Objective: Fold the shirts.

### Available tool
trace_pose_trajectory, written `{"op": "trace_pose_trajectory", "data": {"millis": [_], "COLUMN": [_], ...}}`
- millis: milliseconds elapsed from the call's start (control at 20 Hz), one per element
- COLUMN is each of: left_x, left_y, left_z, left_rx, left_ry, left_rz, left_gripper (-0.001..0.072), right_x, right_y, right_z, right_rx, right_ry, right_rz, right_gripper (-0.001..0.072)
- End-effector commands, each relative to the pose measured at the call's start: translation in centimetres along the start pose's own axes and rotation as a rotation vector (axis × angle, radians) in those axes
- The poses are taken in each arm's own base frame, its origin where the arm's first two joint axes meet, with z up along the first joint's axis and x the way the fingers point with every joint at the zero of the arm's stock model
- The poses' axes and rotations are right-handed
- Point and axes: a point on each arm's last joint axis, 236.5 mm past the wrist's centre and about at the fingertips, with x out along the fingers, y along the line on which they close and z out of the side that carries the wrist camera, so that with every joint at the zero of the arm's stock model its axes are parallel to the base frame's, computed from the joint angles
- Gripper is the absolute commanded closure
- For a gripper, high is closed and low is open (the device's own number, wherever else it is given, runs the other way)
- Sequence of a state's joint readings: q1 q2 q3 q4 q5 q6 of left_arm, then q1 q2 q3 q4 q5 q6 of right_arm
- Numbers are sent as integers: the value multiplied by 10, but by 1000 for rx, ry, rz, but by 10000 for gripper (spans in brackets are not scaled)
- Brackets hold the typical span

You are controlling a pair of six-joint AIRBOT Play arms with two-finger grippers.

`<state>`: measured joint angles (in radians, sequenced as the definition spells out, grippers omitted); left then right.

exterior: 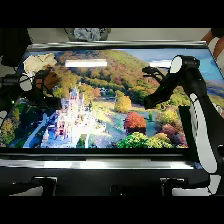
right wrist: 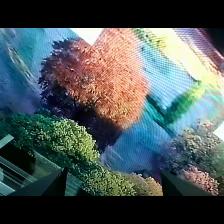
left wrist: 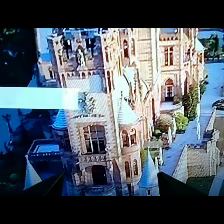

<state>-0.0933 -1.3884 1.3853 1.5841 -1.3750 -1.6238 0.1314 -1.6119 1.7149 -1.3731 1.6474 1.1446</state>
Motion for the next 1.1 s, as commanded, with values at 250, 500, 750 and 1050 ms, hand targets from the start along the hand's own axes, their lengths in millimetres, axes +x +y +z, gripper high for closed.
{"op": "trace_pose_trajectory", "data": {"millis": [250,500,750,1050], "left_x": [0,0,2,-21], "left_y": [0,0,-12,-1], "left_z": [0,0,26,100], "left_rx": [0,0,-21,-47], "left_ry": [0,0,-103,-383], "left_rz": [1,1,-49,-54], "left_gripper": [-2,-2,-2,-2], "right_x": [0,0,-1,-2], "right_y": [2,-6,-8,-14], "right_z": [-3,14,19,32], "right_rx": [0,-1,-1,-27], "right_ry": [13,-57,-78,-135], "right_rz": [6,-25,-35,-63], "right_gripper": [30,14,18,21]}}
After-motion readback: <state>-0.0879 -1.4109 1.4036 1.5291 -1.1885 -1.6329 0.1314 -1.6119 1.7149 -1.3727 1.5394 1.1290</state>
